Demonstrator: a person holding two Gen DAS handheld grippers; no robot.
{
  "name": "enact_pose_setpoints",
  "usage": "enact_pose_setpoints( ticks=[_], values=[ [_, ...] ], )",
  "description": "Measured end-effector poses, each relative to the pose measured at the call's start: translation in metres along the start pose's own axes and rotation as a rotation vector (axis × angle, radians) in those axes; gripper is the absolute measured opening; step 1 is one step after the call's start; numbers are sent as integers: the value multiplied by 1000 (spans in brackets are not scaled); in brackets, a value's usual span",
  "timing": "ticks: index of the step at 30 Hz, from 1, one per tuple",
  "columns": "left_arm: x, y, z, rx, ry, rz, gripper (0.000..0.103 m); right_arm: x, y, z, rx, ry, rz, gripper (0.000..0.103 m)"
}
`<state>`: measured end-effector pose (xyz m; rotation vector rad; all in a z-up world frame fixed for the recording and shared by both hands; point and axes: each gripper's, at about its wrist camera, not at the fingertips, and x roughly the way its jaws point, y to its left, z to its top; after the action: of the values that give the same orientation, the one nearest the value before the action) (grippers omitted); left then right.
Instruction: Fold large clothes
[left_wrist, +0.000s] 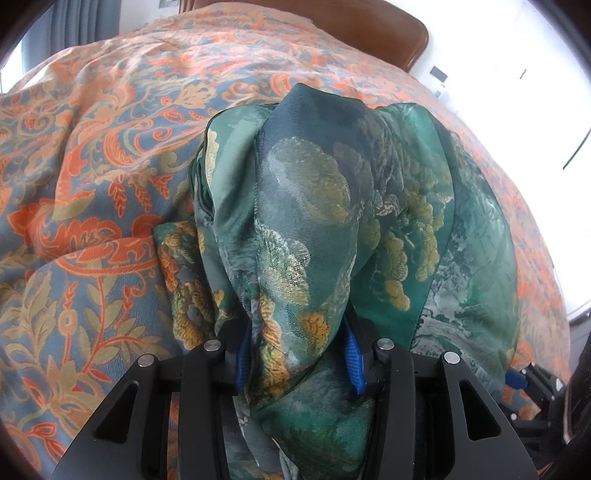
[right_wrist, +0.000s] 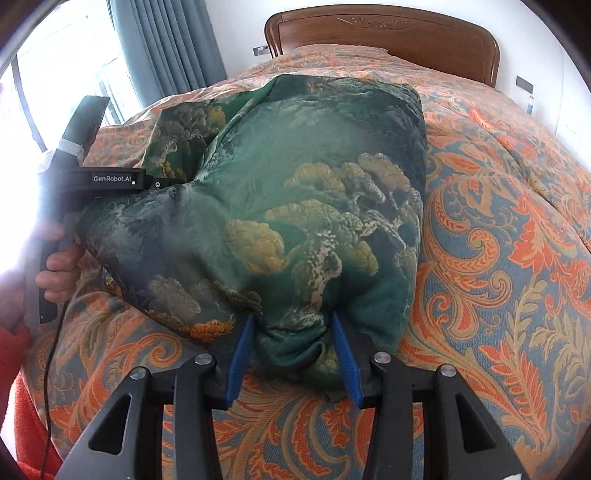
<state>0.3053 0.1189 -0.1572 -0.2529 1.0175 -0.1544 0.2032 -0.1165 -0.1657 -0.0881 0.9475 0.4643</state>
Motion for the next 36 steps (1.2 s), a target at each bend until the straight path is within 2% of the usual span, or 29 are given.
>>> enact_pose_setpoints(
  ticks=[7, 10, 12, 13, 14, 15, 16, 18, 20, 23, 27, 32, 36],
  values=[
    [-1, -8, 4, -3, 16, 30, 44, 6, 4, 2, -17, -3, -27, 44],
    [-6, -3, 9, -53, 25, -10, 49, 2, 11, 2, -26, -15, -48, 44],
    [-20, 6, 12, -132, 19, -88, 59, -14, 21, -3, -45, -83, -94, 44],
    [-30, 12, 13, -175, 11, -132, 64, -24, 26, -5, -44, -115, -110, 50],
    [-44, 19, 13, -220, -6, -165, 74, -35, 29, -8, -36, -142, -116, 60],
    [-55, 25, 13, -249, -24, -181, 81, -47, 31, -10, -20, -163, -107, 63],
    [-71, 34, 12, -278, -53, -207, 83, -57, 31, -13, 1, -183, -88, 64],
    [-93, 51, 11, -318, -90, -251, 83, -83, 27, -20, 54, -229, -25, 64],
    [-112, 73, 8, -375, -117, -265, 83, -103, 22, -27, 77, -254, -9, 64],
    [-119, 91, 2, -411, -99, -269, 82, -123, 13, -38, 109, -270, -10, 64],
    [-105, 92, -4, -398, -55, -258, 82, -125, -5, -49, 175, -219, -12, 64],
    [-78, 92, -5, -436, -9, -313, 78, -118, -13, -60, 233, -173, -6, 64],
    [-58, 96, 3, -483, 14, -339, 77, -118, -8, -58, 230, -166, 18, 64]
  ],
)
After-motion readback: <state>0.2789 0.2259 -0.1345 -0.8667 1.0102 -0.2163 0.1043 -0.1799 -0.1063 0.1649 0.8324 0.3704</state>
